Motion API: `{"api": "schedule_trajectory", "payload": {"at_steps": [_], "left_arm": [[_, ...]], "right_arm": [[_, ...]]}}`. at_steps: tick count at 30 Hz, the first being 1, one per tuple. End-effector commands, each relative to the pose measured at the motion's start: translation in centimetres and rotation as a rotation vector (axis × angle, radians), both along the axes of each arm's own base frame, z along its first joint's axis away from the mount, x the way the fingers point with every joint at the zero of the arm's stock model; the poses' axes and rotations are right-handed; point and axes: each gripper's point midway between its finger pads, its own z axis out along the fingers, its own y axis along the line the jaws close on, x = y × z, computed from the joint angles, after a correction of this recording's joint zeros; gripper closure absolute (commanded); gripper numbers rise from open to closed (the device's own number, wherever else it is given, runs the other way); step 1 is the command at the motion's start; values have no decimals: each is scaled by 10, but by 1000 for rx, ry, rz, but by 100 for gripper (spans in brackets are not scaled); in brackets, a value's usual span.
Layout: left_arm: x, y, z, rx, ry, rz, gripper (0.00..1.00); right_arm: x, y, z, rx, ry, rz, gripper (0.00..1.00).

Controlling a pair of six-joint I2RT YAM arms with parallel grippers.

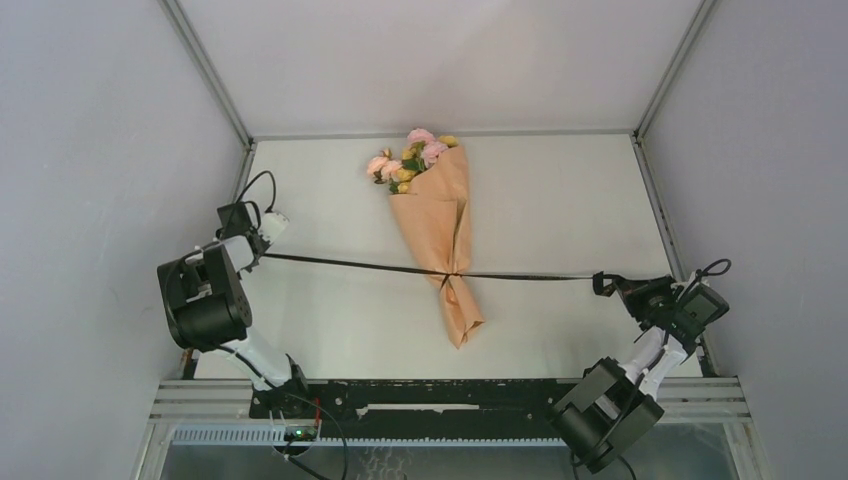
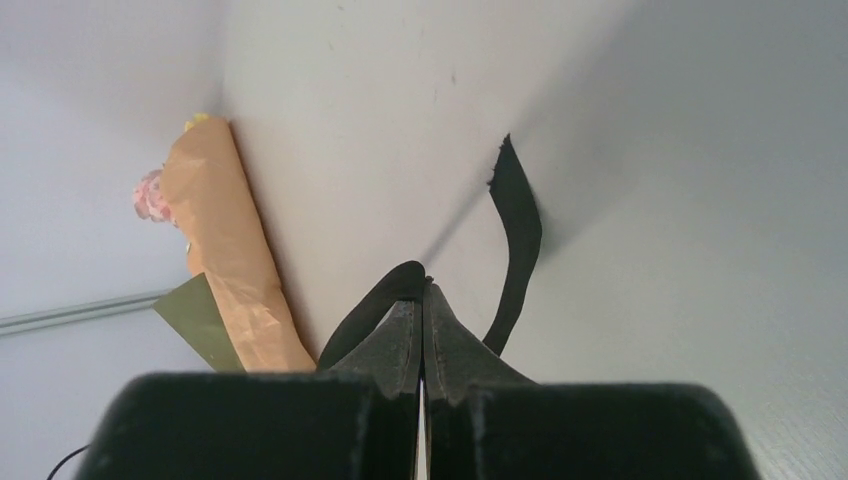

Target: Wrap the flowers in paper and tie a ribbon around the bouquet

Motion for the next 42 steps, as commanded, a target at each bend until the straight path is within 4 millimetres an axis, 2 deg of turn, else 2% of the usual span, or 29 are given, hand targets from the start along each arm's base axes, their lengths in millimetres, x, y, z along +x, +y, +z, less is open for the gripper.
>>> {"api": "schedule_trajectory", "payload": {"at_steps": [1, 9, 12, 14, 15, 16, 17, 18, 21, 24, 26, 28, 30, 32, 33, 34, 35, 37, 38, 40, 42], "left_arm": [[22, 31, 38, 81, -110, 54, 100], [19, 40, 42, 76, -113, 72, 100], [14, 26, 39, 15, -94, 54, 100], [13, -1, 42, -72, -84, 9, 100], [12, -19, 48, -117, -86, -22, 100], [13, -42, 53, -174, -88, -71, 100], [12, -64, 62, -221, -90, -111, 100], [13, -92, 71, -282, -94, -172, 100], [7, -171, 113, -449, -104, -360, 100], [-14, -239, 157, -617, -86, -531, 100], [-42, -280, 183, -733, -38, -650, 100], [-65, -302, 204, -822, -20, -734, 100], [-83, -311, 213, -855, -2, -771, 100], [-97, -308, 204, -816, 35, -790, 100], [-105, -305, 192, -778, 77, -815, 92], [-116, -302, 178, -735, 142, -849, 69], [-126, -300, 164, -702, 212, -891, 41], [-137, -310, 158, -699, 256, -964, 12], [-139, -320, 165, -723, 235, -1011, 2], [-136, -352, 193, -810, 147, -1106, 0], [-120, -391, 223, -901, 38, -1135, 0]], "right_arm": [[3, -36, 19, -116, -29, -81, 100], [5, -35, 18, -100, -32, -74, 100], [15, -17, 31, -134, -81, 8, 100], [30, 19, 55, -183, -137, 159, 100], [36, 41, 75, -220, -184, 244, 100], [41, 65, 97, -261, -246, 331, 100], [43, 100, 123, -303, -330, 450, 100], [42, 124, 150, -347, -409, 518, 100], [27, 186, 216, -447, -610, 705, 100], [2, 244, 261, -491, -763, 925, 100], [-13, 271, 282, -518, -840, 1027, 100], [-21, 287, 297, -552, -890, 1078, 100], [-23, 294, 302, -556, -900, 1099, 100], [-23, 296, 304, -551, -910, 1103, 100], [-23, 297, 304, -543, -913, 1110, 100], [-23, 299, 304, -533, -917, 1117, 100], [-23, 303, 305, -518, -925, 1128, 100], [-29, 313, 308, -476, -954, 1180, 100], [-29, 318, 308, -461, -966, 1200, 100], [-35, 331, 310, -436, -988, 1255, 100], [-40, 342, 311, -422, -1009, 1307, 100]]}}
